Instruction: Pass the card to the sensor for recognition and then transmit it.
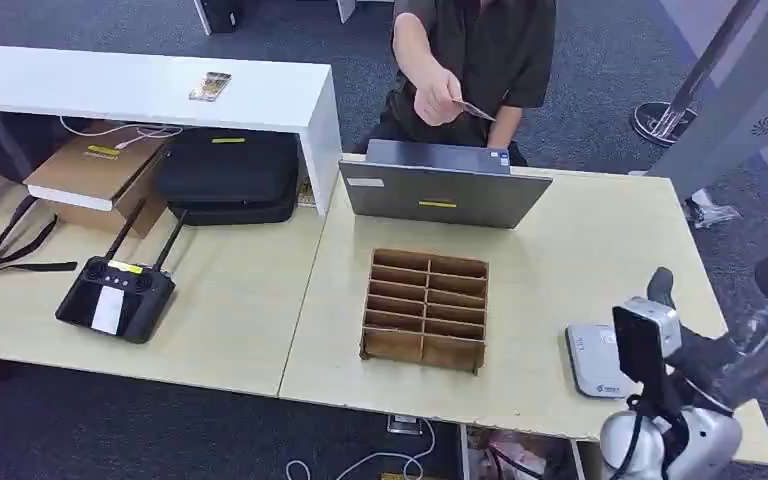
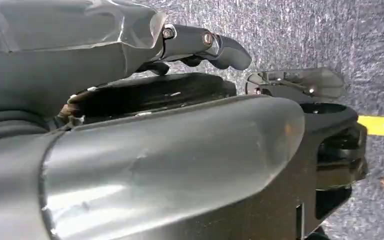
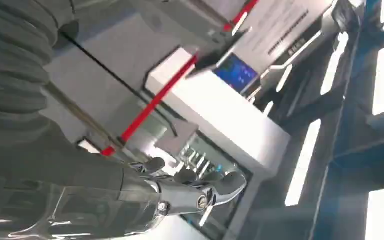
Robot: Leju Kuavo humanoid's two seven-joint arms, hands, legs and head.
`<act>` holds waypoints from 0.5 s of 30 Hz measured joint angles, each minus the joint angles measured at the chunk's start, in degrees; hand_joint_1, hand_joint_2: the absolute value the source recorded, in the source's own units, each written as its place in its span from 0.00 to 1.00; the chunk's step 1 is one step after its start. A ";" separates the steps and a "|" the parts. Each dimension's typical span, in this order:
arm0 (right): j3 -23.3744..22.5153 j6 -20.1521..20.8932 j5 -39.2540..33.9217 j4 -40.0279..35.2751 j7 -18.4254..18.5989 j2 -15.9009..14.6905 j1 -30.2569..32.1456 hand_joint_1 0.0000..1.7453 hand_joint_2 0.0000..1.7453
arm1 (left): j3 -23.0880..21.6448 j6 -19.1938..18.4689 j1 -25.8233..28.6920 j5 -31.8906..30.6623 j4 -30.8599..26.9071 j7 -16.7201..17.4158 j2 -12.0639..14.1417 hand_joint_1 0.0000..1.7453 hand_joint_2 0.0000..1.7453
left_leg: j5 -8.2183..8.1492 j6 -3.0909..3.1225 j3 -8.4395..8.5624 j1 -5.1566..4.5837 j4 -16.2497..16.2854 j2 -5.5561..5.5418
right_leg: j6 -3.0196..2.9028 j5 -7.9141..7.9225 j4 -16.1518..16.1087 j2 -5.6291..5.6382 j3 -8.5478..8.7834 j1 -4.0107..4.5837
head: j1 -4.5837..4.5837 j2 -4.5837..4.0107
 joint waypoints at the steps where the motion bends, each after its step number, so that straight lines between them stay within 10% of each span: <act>1: 1.38 3.07 0.69 4.20 3.54 -0.81 -4.89 0.00 1.00 | -0.59 -0.20 -0.29 -0.55 0.00 0.68 0.02 0.00 0.00 | 0.05 -0.06 0.02 -0.03 0.01 0.20 | -0.06 0.17 0.02 0.24 -0.20 -0.06 | -0.09 0.00; 9: 9.76 17.72 4.62 28.93 11.22 -5.00 -26.10 0.00 1.00 | -3.14 -0.78 -0.94 -1.53 0.00 2.49 0.07 0.00 0.00 | 0.33 -0.08 -0.20 -0.01 0.03 0.07 | -0.07 0.29 0.07 0.14 -0.46 -0.02 | 0.07 0.00; 15: 14.08 20.07 5.23 41.39 11.76 -5.07 -35.44 0.00 1.00 | -3.80 -0.79 -1.00 -1.53 -0.02 2.86 0.07 0.00 0.00 | 0.34 -0.09 -0.25 0.02 0.01 -0.04 | -0.07 0.26 0.07 0.08 -0.50 0.00 | 0.09 0.00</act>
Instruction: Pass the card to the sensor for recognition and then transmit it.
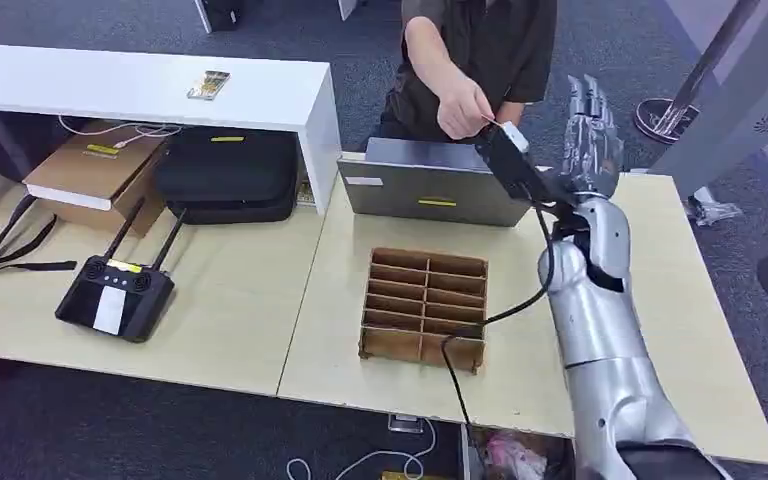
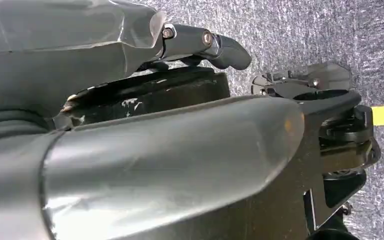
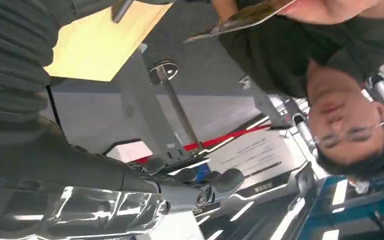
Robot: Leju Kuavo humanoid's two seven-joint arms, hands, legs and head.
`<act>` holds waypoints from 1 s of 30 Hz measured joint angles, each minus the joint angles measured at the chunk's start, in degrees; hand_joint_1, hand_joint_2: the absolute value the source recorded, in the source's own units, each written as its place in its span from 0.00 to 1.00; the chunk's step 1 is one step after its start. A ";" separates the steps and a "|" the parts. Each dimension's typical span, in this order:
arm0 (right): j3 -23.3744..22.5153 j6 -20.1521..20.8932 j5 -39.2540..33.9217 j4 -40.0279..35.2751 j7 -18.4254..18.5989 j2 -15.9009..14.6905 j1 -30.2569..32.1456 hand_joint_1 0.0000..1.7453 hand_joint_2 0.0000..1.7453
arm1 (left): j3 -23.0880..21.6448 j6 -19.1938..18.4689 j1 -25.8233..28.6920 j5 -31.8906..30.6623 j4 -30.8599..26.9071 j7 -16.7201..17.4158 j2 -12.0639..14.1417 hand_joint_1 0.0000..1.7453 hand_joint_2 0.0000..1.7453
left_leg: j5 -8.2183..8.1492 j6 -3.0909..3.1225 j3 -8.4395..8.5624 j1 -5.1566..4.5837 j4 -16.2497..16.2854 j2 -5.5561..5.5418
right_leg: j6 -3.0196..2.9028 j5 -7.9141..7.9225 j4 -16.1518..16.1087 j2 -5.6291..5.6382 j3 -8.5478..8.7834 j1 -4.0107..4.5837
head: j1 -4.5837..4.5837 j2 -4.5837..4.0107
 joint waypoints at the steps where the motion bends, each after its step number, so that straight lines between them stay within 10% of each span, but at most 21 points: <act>1: 0.57 0.06 -0.02 1.53 -0.09 0.00 -1.03 0.00 1.00 | -0.04 0.00 -0.01 0.00 0.02 0.02 0.00 0.00 0.00 | 0.00 0.00 0.00 0.00 0.00 0.01 | -0.01 0.00 0.00 0.01 -0.01 0.00 | -0.02 0.00; 9: 3.15 -0.74 -1.62 8.03 -1.55 0.00 -4.61 0.01 1.00 | -0.76 0.00 -0.03 0.39 0.02 0.02 0.00 0.00 0.00 | 0.00 0.00 -0.02 -0.01 0.00 0.01 | 0.00 -0.01 -0.02 0.01 -0.01 -0.01 | 0.00 0.00; 10: 3.32 -1.01 -1.86 8.37 -1.81 0.00 -4.72 0.12 1.00 | -0.76 0.00 -0.03 0.44 0.02 0.02 0.00 0.00 0.00 | 0.00 0.00 -0.02 -0.01 0.00 0.01 | 0.00 -0.01 -0.02 0.00 -0.01 -0.01 | 0.00 0.00; 11: 3.50 -1.31 -2.03 8.63 -1.90 0.00 -4.77 0.61 1.00 | -0.79 0.00 -0.02 0.46 0.00 0.00 0.00 0.00 0.00 | 0.00 0.00 -0.02 -0.01 0.00 0.01 | 0.00 -0.01 -0.02 0.00 -0.01 -0.01 | 0.00 0.00; 14: 3.93 -2.18 -2.49 9.35 -2.25 -0.04 -4.82 0.96 1.00 | -0.83 0.00 -0.02 0.46 0.00 -0.02 0.00 0.00 0.00 | 0.00 0.00 -0.01 -0.01 0.00 0.01 | 0.00 -0.01 -0.02 0.00 -0.01 -0.01 | 0.00 0.00; 30: 4.46 -4.37 -2.34 9.63 -2.47 -0.37 -4.25 1.00 1.00 | -1.25 -0.02 0.01 0.70 0.00 -0.02 0.02 0.00 0.00 | 0.00 0.00 -0.02 -0.01 0.00 0.01 | 0.00 -0.01 -0.02 0.00 -0.04 -0.01 | 0.00 0.00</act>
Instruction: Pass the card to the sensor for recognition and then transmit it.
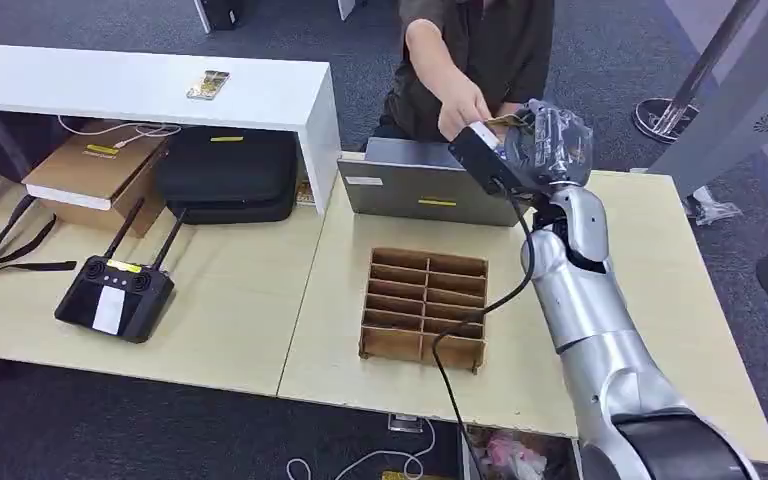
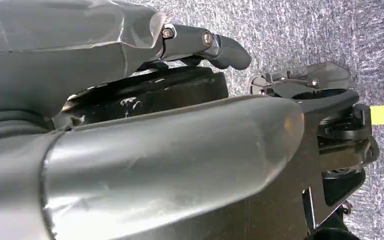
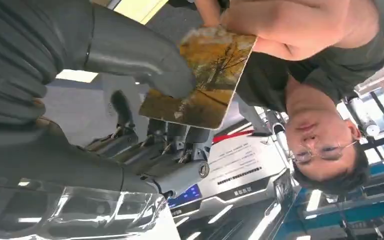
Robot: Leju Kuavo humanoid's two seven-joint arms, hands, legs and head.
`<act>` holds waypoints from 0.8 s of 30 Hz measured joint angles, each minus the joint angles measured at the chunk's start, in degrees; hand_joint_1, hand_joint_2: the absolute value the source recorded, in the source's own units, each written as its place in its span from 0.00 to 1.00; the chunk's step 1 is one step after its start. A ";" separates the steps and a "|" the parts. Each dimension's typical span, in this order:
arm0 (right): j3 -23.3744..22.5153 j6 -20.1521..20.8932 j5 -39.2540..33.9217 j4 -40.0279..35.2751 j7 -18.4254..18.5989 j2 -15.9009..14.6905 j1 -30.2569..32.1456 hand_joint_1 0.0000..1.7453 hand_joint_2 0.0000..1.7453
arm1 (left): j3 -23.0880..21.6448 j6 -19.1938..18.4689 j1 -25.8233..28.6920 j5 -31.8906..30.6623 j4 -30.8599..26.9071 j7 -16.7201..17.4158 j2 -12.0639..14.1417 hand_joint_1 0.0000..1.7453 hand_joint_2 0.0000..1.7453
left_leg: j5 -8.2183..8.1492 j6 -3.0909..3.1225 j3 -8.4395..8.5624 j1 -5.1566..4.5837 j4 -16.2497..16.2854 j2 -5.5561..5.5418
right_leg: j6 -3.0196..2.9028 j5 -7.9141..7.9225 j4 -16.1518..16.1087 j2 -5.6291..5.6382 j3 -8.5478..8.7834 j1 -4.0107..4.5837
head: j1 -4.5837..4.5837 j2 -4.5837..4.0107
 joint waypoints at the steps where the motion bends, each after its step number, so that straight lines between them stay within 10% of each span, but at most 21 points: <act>1: 0.00 -0.04 0.02 -0.11 0.00 0.00 0.05 1.00 1.00 | -0.02 0.00 0.00 0.02 0.00 0.00 0.00 0.00 0.00 | 0.00 0.00 0.00 0.00 0.00 0.00 | 0.00 0.00 0.00 0.00 0.00 0.00 | 0.00 0.00; 15: -0.02 -0.72 -0.97 -1.25 0.15 -0.46 0.94 1.00 1.00 | -0.63 -0.48 0.01 0.52 0.00 0.17 0.15 0.00 0.00 | 0.00 0.00 0.00 0.00 0.00 0.01 | 0.00 0.00 0.00 0.01 -0.01 0.00 | 0.00 0.00; 21: -8.16 16.35 -38.62 -3.13 -2.95 -0.28 2.34 1.00 1.00 | -1.11 -1.44 -0.29 1.11 0.00 1.81 0.55 0.00 0.00 | 0.00 0.00 -0.04 0.00 0.00 -0.08 | 0.00 0.00 -0.02 -0.12 0.01 0.00 | 0.02 0.00; 24: -11.02 17.26 -43.47 -3.21 -3.61 -0.61 2.57 1.00 1.00 | -1.11 -1.40 -0.31 1.68 0.00 1.84 0.61 0.00 0.00 | 0.00 0.00 -0.02 -0.02 0.00 -0.02 | 0.01 0.01 -0.02 -0.05 0.00 -0.02 | -0.02 0.00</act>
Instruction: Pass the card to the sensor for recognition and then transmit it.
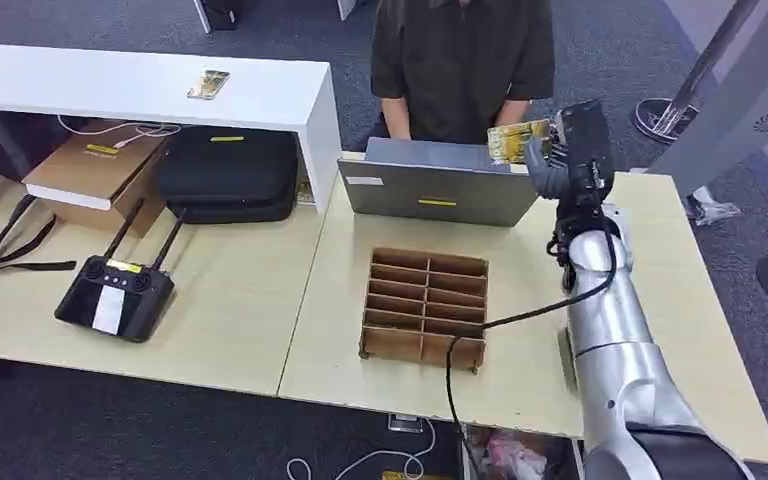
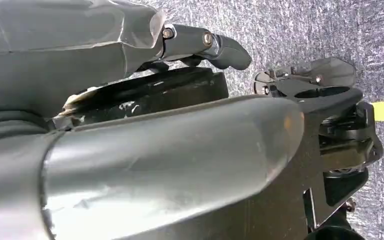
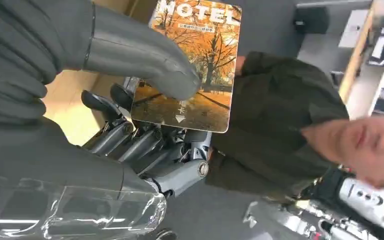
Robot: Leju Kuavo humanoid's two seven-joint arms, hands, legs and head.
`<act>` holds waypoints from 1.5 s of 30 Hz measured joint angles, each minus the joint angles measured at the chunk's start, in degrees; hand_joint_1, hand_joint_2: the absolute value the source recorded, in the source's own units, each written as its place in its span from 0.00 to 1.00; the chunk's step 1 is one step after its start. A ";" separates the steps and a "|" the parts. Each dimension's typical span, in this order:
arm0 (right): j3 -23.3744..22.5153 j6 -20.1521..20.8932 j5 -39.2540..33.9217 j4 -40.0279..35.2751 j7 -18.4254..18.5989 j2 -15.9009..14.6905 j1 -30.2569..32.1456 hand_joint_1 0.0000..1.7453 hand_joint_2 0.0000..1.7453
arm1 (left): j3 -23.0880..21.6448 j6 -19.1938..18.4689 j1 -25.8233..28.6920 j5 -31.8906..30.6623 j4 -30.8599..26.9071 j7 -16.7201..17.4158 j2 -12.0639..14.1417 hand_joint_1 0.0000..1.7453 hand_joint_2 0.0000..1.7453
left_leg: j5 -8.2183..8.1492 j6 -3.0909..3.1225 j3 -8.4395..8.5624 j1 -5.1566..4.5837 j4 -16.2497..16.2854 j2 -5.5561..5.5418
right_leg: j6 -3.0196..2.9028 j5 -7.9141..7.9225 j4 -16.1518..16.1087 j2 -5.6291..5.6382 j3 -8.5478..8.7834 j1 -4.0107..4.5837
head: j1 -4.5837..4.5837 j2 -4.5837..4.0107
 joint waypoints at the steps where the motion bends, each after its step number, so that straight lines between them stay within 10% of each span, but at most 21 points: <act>1: -0.57 0.67 -0.93 0.00 -0.11 -0.18 -0.01 1.00 1.00 | 0.00 0.07 0.00 0.22 0.00 0.00 0.00 0.00 0.00 | 0.00 0.00 0.01 0.00 0.00 0.02 | 0.00 0.00 0.00 0.02 0.00 0.00 | 0.02 0.00; 25: -0.72 -0.72 -3.59 3.08 -1.92 -13.37 1.78 1.00 1.00 | 0.15 1.16 0.84 4.26 0.00 -2.30 0.20 0.00 0.00 | -0.02 0.03 -0.02 0.00 0.01 -0.10 | 0.01 0.00 -0.04 -0.13 0.02 0.00 | 0.02 0.00; 45: -9.38 -0.69 -7.66 -13.53 -1.51 -20.11 28.44 1.00 1.00 | 1.66 1.64 4.47 6.71 0.00 -1.68 1.36 0.00 0.00 | -0.22 0.02 -0.04 0.03 0.00 -0.12 | 0.10 -0.19 -0.04 -0.19 0.04 0.03 | 0.02 0.00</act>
